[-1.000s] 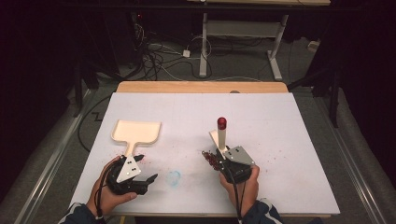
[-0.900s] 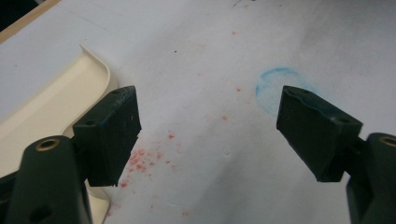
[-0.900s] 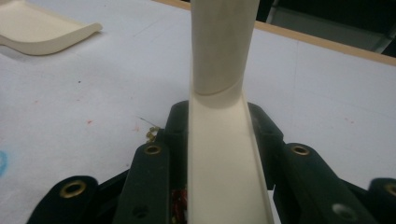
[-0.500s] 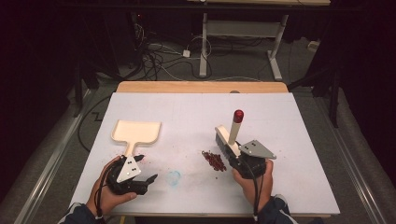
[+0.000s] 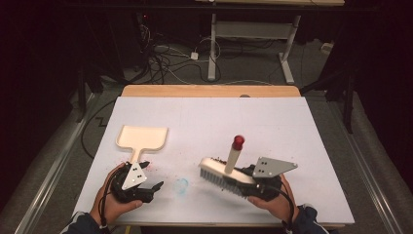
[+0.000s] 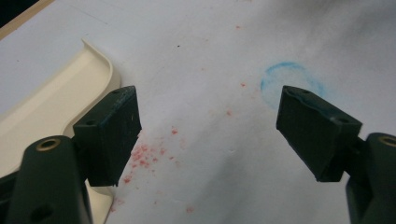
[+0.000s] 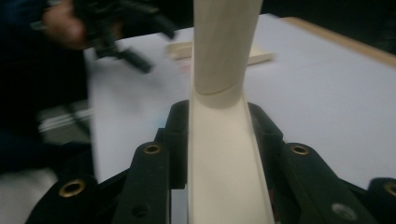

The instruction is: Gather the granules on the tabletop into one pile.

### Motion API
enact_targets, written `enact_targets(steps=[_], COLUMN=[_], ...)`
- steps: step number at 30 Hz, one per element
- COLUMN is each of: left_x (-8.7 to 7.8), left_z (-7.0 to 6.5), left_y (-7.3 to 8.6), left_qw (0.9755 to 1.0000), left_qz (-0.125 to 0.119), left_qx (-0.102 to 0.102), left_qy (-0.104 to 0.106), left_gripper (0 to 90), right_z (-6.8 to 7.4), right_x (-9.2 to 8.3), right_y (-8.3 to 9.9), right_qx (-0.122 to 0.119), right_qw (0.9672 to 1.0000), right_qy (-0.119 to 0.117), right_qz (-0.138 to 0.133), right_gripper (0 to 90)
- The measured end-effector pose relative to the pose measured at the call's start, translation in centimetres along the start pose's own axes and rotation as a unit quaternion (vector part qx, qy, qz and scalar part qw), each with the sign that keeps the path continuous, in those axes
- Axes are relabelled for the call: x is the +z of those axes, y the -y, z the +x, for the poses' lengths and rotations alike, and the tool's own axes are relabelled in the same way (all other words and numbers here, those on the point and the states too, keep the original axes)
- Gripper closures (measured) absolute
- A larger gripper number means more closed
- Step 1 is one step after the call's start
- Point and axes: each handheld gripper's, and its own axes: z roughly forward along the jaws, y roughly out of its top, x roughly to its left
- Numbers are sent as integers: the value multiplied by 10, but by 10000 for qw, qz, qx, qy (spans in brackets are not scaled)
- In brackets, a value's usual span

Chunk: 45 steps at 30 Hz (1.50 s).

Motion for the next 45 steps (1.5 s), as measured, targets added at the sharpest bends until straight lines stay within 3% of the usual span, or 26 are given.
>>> enact_targets(steps=[3,7,9,18,20,25,29,32,34,39,45], left_x=[0,0,-1,0,-1,0,-1,-2,-2,-3,-2], left_z=[0,1,1,1,1,0,1,1,1,2,2], left_y=[0,0,0,-1,-1,0,0,0,0,1,1], left_qw=[10000,10000,10000,10000,10000,10000,10000,10000,10000,10000,10000], left_qz=[14,11,-16,-33,-49,-19,-26,-20,-2,-3,24], left_qx=[5,9,-2,-9,-19,-9,-12,3,16,10,23], left_qy=[-1,-14,-11,14,18,33,12,-7,-27,-70,-84], left_gripper=[209,209,210,209,209,209,209,210,209,210,209], right_z=[11,10,4,-29,-36,-52,-49,-45,-44,-46,-48], right_x=[11,25,29,37,38,35,24,10,-2,-37,-80], right_y=[5,16,21,15,12,10,3,-4,-9,-13,-3], right_qx=[-192,-287,-199,-419,-518,-321,-324,-331,-295,-138,173], right_qw=[9985,9961,9961,9972,9977,9993,9995,9993,9988,9974,9940], right_qy=[-457,-743,-817,-572,-327,-90,-34,154,396,701,1048], right_qz=[217,368,286,225,289,184,11,-77,-9,98,276], right_gripper=[673,674,674,674,674,674,674,674,674,673,673])
